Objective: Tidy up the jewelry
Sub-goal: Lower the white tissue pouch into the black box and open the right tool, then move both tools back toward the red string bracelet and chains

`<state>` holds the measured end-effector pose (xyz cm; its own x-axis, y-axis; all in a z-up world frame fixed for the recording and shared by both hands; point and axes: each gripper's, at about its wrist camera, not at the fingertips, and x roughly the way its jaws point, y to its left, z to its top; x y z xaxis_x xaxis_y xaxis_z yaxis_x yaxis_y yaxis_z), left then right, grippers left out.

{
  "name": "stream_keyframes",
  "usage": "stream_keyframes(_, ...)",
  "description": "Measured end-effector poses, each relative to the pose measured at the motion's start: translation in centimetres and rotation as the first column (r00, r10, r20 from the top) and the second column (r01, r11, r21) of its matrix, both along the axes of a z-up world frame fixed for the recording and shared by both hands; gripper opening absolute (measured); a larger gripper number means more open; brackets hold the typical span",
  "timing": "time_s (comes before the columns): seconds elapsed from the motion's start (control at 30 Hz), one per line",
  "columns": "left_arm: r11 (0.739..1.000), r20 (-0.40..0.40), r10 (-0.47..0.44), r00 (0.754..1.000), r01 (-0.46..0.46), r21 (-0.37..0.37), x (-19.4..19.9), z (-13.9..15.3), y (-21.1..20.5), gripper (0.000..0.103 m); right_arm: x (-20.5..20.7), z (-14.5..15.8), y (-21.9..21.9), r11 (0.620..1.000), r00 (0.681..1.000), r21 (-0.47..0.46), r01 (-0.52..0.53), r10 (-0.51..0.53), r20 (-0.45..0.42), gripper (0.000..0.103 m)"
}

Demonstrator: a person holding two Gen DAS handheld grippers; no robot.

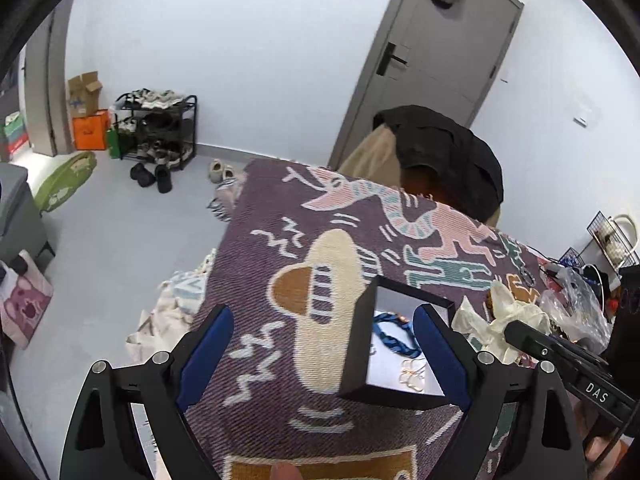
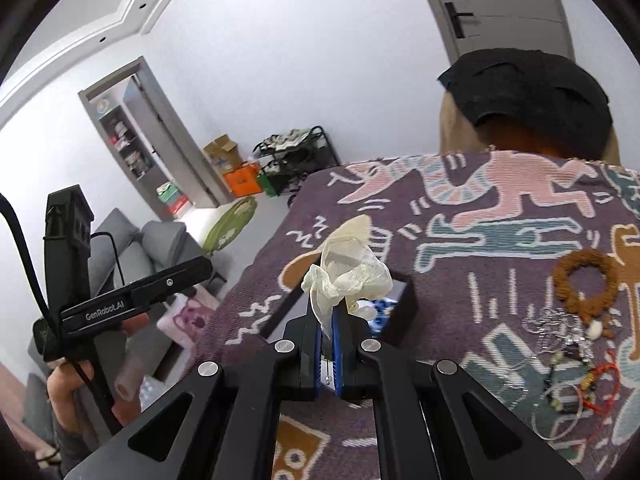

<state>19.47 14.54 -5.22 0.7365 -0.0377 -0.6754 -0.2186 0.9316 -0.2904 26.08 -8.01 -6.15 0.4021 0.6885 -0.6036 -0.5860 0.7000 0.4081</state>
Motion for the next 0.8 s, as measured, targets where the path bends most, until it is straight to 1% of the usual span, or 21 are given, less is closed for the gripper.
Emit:
stream_keyframes(0.07,1.000,0.002,0.007,1.000,-0.007,0.004,-0.4,0.0,0.3,0.091,0.2,-0.3,0.6,1.000,0.999,0.007,-0.026,0.026,-0.023,0.006)
stream_keyframes(0.13,1.000,0.001,0.007,1.000,-0.007,0.005,-0.5,0.0,0.4,0.091,0.6,-0.9,1.2,0.998,0.997,0.022,-0.051,0.053,-0.064,0.023)
stream_keyframes(0.17,1.000,0.002,0.007,1.000,-0.007,0.008,-0.6,0.0,0.3,0.091,0.5,-1.0,1.2,0.999,0.997,0.024,-0.042,0.043,-0.071,0.054)
stream_keyframes(0.2,1.000,0.003,0.006,1.000,-0.006,0.011,-0.6,0.1,0.2,0.091,0.4,-1.0,0.9,0.999,0.998,0.028,-0.021,0.023,-0.063,0.077)
stream_keyframes(0.23,1.000,0.005,0.005,1.000,-0.005,0.014,-0.7,0.1,0.1,0.091,0.2,-0.9,0.5,0.999,0.999,0.034,-0.003,0.005,-0.048,0.082)
stream_keyframes(0.27,1.000,0.007,0.002,1.000,-0.002,0.015,-0.7,0.2,0.1,0.091,0.1,-0.8,0.0,0.999,0.999,0.040,0.009,-0.007,-0.037,0.083)
stream_keyframes(0.33,1.000,0.011,-0.004,1.000,0.004,0.017,-0.8,0.2,-0.1,0.091,-0.1,-0.6,-1.0,0.999,0.999,0.042,0.023,-0.021,-0.044,0.083)
stream_keyframes(0.43,1.000,0.018,-0.015,1.000,0.014,0.014,-0.8,0.3,-0.8,0.092,-0.5,-0.3,-2.5,0.997,0.997,0.026,0.066,-0.065,-0.035,0.083)
stream_keyframes(0.5,0.999,0.031,-0.031,0.999,0.030,0.015,-0.9,0.5,-1.5,0.097,-0.9,-0.2,-3.8,0.996,0.996,0.023,0.088,-0.087,-0.035,0.083)
stream_keyframes(0.53,0.999,0.036,-0.037,0.999,0.036,0.019,-0.9,0.6,-1.8,0.102,-1.0,-0.2,-4.4,0.995,0.995,0.023,0.097,-0.096,-0.037,0.083)
stream_keyframes(0.57,0.999,0.042,-0.046,0.998,0.045,0.026,-0.8,0.7,-2.3,0.103,-1.1,-0.2,-5.5,0.993,0.992,0.021,0.118,-0.117,-0.041,0.083)
stream_keyframes(0.8,0.991,0.064,-0.126,0.990,0.123,0.055,-0.3,1.7,-5.9,0.103,-1.6,0.2,-11.3,0.970,0.970,0.028,0.240,-0.238,-0.050,0.083)
